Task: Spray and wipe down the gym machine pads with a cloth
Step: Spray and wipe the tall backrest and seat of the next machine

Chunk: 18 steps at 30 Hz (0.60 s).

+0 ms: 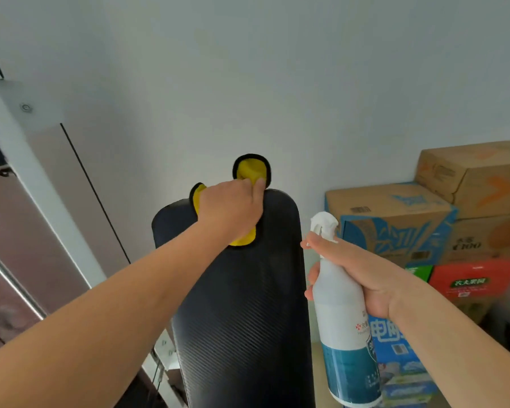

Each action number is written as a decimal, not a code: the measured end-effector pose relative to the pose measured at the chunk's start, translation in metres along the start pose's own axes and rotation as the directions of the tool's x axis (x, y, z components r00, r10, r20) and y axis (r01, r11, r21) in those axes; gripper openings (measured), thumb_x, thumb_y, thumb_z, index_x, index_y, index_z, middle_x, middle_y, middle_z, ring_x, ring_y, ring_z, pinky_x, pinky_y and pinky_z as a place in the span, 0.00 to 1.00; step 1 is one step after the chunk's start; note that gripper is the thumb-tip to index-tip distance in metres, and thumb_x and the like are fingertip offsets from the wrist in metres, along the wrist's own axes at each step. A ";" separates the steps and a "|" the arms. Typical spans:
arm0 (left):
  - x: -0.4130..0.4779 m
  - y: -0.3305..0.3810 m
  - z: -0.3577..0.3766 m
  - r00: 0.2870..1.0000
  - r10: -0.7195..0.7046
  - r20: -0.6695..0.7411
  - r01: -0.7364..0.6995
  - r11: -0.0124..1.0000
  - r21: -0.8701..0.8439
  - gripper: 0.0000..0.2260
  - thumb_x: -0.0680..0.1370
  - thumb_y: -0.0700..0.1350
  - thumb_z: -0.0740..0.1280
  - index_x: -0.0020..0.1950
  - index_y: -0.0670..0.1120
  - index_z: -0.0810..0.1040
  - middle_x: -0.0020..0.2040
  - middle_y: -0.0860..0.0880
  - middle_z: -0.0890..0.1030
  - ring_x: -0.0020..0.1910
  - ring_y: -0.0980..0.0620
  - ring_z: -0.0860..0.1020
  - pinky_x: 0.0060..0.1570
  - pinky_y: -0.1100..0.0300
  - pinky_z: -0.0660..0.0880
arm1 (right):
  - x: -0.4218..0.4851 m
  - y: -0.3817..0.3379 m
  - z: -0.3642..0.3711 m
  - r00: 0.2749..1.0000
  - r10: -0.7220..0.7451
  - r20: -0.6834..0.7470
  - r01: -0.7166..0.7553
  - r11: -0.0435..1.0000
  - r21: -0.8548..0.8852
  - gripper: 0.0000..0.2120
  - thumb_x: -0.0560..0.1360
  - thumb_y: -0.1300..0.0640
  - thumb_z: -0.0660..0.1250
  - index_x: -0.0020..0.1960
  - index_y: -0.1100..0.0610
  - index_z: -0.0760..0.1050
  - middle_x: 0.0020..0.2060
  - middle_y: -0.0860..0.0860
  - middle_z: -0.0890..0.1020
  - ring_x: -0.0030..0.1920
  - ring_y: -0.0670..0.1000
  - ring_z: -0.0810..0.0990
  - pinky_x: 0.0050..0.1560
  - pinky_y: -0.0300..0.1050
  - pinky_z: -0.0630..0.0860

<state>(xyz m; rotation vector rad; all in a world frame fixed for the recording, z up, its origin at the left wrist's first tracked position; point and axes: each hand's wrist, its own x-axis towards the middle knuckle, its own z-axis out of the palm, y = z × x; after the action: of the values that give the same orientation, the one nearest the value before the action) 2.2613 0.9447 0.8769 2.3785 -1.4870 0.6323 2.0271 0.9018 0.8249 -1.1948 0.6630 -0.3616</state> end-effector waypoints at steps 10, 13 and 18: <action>0.012 0.066 0.013 0.880 0.469 0.079 -0.475 0.865 0.163 0.23 0.86 0.59 0.47 0.41 0.50 0.71 0.38 0.54 0.75 0.45 0.49 0.77 0.44 0.52 0.69 | 0.023 0.022 -0.052 0.995 0.055 0.078 -0.060 0.997 0.055 0.42 0.67 0.42 0.84 0.75 0.56 0.73 0.37 0.59 0.84 0.37 0.62 0.86 0.39 0.52 0.85; 0.022 0.037 0.009 0.988 0.157 -0.014 -0.157 0.988 0.001 0.24 0.86 0.61 0.46 0.37 0.52 0.69 0.38 0.49 0.76 0.44 0.42 0.78 0.44 0.50 0.71 | 0.031 0.023 -0.053 0.980 0.062 0.186 -0.063 0.998 -0.001 0.46 0.62 0.40 0.84 0.74 0.56 0.72 0.37 0.59 0.84 0.37 0.62 0.86 0.39 0.52 0.85; 0.024 0.042 0.027 0.980 0.031 -0.195 -0.014 0.996 0.090 0.27 0.86 0.60 0.45 0.34 0.47 0.66 0.30 0.49 0.67 0.34 0.40 0.72 0.38 0.51 0.64 | 0.052 0.024 -0.057 0.934 0.105 0.341 -0.092 0.994 -0.052 0.45 0.57 0.35 0.88 0.66 0.52 0.77 0.37 0.56 0.85 0.39 0.61 0.87 0.43 0.54 0.85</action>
<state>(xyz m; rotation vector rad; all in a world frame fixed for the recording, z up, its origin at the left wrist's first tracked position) 2.2390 0.8957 0.8651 2.2878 -1.4304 0.9270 2.0278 0.8381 0.7756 -1.2161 0.4232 -0.0517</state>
